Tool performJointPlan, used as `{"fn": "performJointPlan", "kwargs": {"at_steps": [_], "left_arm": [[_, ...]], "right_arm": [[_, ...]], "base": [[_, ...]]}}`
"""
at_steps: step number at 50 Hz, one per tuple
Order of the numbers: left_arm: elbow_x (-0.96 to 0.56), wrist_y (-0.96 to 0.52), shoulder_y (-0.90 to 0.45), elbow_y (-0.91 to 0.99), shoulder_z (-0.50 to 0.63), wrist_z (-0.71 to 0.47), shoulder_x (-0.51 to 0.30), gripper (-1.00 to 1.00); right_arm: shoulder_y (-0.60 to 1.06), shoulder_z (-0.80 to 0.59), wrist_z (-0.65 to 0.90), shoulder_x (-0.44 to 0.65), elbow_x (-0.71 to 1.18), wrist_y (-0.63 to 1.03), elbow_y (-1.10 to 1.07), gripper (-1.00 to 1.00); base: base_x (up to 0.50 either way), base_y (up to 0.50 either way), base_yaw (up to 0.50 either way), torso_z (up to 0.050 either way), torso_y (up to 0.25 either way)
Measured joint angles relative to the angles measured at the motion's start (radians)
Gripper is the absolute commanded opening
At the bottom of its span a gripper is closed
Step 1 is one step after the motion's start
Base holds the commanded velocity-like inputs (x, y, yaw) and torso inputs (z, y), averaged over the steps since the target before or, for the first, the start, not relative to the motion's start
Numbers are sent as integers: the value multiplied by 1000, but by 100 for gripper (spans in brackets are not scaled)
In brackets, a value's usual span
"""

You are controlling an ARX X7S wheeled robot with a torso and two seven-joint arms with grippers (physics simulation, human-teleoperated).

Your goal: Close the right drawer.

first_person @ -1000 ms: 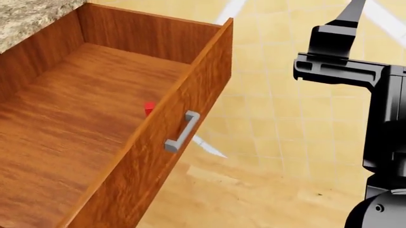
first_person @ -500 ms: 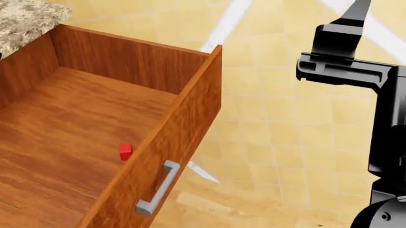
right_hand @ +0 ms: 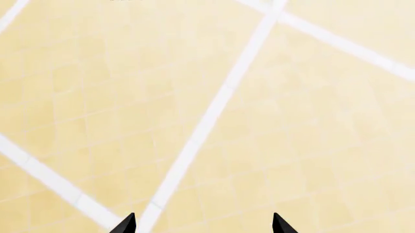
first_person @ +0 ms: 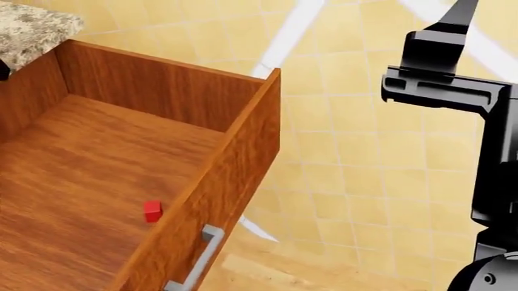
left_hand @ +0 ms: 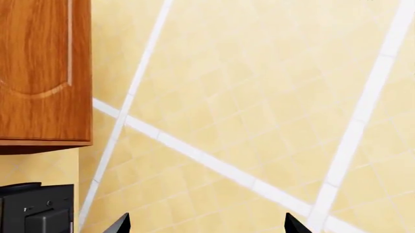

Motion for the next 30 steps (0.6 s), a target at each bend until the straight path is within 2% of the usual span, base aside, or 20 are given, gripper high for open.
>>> {"fn": "performJointPlan", "kwargs": {"at_steps": [30], "left_arm": [[-50,1,-21,1,2,-36,-20,100]], "right_arm": [[15,-8,13,13,8,22,-7,100]], "base": [[466,172,0,0,0]]}}
